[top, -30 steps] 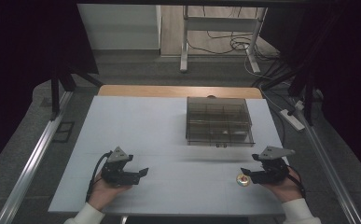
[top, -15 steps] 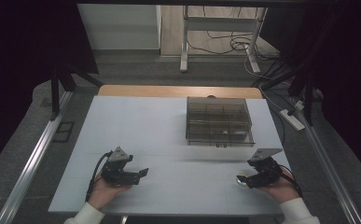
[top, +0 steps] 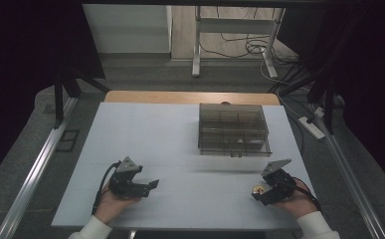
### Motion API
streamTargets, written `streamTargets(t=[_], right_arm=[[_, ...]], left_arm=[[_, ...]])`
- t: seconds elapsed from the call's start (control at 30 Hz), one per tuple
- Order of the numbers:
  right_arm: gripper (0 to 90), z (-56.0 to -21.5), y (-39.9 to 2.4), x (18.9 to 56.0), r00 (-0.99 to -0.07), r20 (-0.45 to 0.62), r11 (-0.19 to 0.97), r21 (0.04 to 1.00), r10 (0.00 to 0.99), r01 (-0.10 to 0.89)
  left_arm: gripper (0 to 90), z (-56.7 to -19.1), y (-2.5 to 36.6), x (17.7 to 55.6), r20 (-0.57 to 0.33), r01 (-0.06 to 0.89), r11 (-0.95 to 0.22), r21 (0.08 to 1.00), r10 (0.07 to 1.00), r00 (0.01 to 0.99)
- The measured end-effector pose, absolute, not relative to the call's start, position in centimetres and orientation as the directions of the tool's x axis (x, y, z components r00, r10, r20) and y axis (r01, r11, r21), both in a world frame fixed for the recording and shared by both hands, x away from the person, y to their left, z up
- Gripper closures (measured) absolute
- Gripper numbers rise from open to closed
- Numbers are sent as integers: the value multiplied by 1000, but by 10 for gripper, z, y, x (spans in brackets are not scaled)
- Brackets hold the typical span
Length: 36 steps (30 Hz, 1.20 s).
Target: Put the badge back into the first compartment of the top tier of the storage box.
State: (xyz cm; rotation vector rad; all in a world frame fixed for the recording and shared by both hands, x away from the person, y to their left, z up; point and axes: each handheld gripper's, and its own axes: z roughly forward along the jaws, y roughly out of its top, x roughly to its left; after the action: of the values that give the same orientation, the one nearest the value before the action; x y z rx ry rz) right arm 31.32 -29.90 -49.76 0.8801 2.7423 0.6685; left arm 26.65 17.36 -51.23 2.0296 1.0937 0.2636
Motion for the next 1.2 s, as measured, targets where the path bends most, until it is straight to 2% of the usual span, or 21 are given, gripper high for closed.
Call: streamTargets(t=[0.37, 0.63, 1.2], right_arm=[[244, -503, -296, 314, -815, -37, 741, 440, 579, 507], [460, -498, -297, 314, -831, -39, 763, 422, 554, 489], [466, -498, -298, 315, -829, -28, 750, 443, 559, 491]], left_arm=[[166, -512, 173, 267, -174, 607, -310, 731, 776, 606], [166, -512, 173, 266, -171, 604, -314, 733, 774, 610], [166, -512, 172, 266, -167, 603, -319, 731, 773, 612]])
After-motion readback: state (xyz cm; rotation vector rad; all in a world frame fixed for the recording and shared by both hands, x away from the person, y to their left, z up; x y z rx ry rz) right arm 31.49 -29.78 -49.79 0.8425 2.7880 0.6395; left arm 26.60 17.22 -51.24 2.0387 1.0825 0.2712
